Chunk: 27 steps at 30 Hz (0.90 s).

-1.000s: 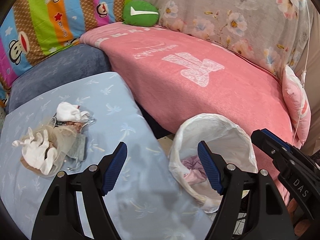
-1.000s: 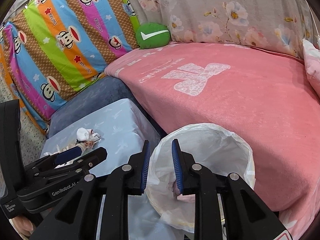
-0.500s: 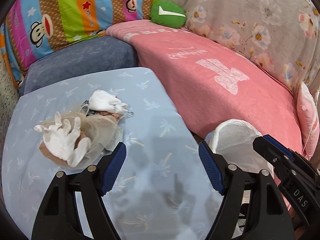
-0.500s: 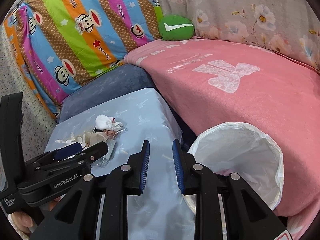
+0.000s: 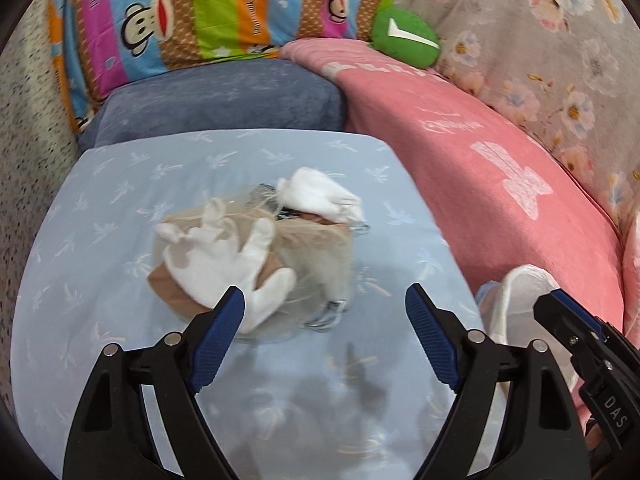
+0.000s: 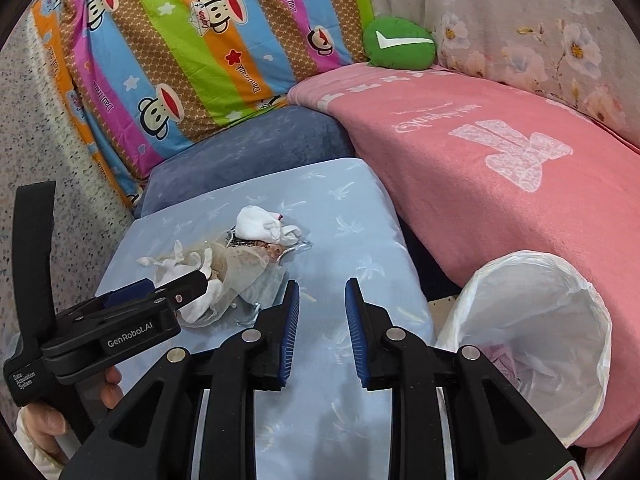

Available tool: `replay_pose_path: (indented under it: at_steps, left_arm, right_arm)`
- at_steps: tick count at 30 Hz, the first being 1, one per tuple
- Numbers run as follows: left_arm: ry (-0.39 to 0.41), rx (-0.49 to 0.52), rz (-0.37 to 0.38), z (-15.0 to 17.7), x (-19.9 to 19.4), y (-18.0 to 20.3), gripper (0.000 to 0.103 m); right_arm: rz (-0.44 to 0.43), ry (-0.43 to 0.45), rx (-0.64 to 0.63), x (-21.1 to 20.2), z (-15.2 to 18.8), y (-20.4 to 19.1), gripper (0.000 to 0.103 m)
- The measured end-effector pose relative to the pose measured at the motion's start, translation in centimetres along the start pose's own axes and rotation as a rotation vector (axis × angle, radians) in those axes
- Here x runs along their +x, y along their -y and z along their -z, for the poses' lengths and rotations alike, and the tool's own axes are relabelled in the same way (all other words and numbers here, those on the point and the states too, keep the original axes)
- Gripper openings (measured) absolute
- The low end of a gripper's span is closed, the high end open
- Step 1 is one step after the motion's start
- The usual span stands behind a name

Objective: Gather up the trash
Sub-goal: 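Move both tools back over the remaining pile of gloves and stocking, then close the right tool on the white glove while the left tool grasps the beige stocking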

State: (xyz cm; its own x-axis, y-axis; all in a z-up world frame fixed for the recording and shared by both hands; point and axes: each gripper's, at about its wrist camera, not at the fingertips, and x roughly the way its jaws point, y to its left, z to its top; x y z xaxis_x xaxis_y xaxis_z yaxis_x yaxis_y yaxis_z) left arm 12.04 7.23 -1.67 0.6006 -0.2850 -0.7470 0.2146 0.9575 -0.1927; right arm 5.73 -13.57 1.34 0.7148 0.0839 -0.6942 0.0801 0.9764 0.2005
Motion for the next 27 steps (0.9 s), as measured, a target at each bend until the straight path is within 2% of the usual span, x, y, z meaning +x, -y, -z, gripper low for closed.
replay_pose_path:
  at_steps: [6, 9, 15, 17, 20, 27]
  left_arm:
    - [-0.012, -0.068, -0.038, 0.0, 0.5, -4.2, 0.079]
    - [-0.014, -0.097, -0.056, 0.0, 0.5, -6.1, 0.079]
    - [-0.020, -0.178, -0.092, 0.1, 0.4, -10.5, 0.081]
    - [-0.018, -0.205, -0.104, 0.1, 0.2, -11.8, 0.081]
    - [-0.014, -0.234, -0.114, 0.0, 0.2, -13.3, 0.081]
    - [-0.019, -0.248, -0.111, -0.1, 0.6, -15.0, 0.081]
  right_arm:
    - [-0.041, -0.035, -0.037, 2.2, -0.1, -3.0, 0.024]
    - [-0.065, -0.049, -0.061, 3.4, -0.2, -4.9, 0.032]
    - [-0.134, -0.093, -0.109, 6.3, -0.2, -9.0, 0.035]
    - [-0.158, -0.105, -0.122, 7.4, -0.1, -10.4, 0.042]
    - [-0.184, -0.125, -0.138, 9.1, 0.1, -12.5, 0.047]
    - [-0.234, -0.210, -0.117, 13.6, 1.0, -15.1, 0.048]
